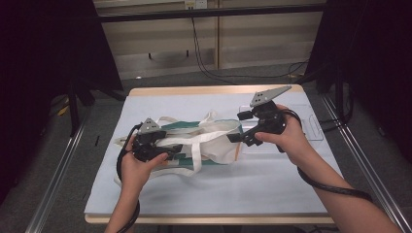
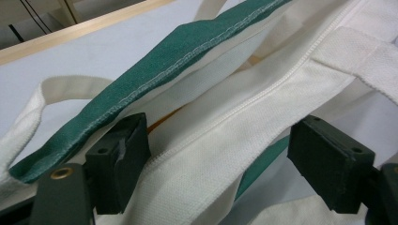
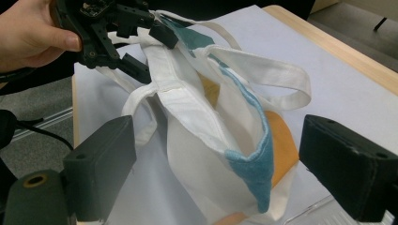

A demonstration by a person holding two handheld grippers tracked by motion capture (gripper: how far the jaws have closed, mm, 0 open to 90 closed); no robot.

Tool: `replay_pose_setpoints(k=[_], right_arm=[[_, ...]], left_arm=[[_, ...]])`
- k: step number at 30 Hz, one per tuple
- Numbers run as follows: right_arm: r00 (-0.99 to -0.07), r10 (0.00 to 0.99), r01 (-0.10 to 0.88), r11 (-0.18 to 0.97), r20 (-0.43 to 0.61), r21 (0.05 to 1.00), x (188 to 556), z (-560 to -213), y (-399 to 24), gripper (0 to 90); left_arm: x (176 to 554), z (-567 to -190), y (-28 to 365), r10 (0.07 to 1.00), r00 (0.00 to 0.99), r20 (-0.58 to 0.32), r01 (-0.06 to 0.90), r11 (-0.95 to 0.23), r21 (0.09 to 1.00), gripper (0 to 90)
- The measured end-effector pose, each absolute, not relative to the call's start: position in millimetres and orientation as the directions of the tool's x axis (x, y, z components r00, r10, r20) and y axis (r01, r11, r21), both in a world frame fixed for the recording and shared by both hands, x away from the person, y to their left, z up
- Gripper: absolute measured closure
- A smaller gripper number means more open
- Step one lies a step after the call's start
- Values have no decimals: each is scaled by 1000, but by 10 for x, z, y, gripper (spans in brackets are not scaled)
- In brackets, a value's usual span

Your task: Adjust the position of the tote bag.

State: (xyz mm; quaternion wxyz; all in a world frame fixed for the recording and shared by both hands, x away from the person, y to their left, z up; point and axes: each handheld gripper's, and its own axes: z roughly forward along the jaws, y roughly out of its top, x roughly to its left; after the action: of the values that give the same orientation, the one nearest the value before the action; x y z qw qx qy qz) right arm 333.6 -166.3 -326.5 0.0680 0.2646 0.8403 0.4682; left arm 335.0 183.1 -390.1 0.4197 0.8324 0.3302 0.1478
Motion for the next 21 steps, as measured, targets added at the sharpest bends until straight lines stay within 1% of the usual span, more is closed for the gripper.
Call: replay_pose_setpoints(k=[10, 19, 21], right_arm=[[-846, 515, 390, 419, 139, 820, 3462, -3234, -1548, 126], [-847, 517, 380, 419, 128, 824, 3571, -3181, -1418, 163], [-847, 516, 378, 419, 126, 826, 3593, -3181, -1395, 184]], left_arm=[[3350, -3906, 1833, 670, 742, -24, 421, -437, 795, 214], [3351, -3913, 1841, 666, 746, -26, 416, -435, 799, 220], [3352, -3915, 1844, 665, 746, -26, 414, -434, 800, 222]])
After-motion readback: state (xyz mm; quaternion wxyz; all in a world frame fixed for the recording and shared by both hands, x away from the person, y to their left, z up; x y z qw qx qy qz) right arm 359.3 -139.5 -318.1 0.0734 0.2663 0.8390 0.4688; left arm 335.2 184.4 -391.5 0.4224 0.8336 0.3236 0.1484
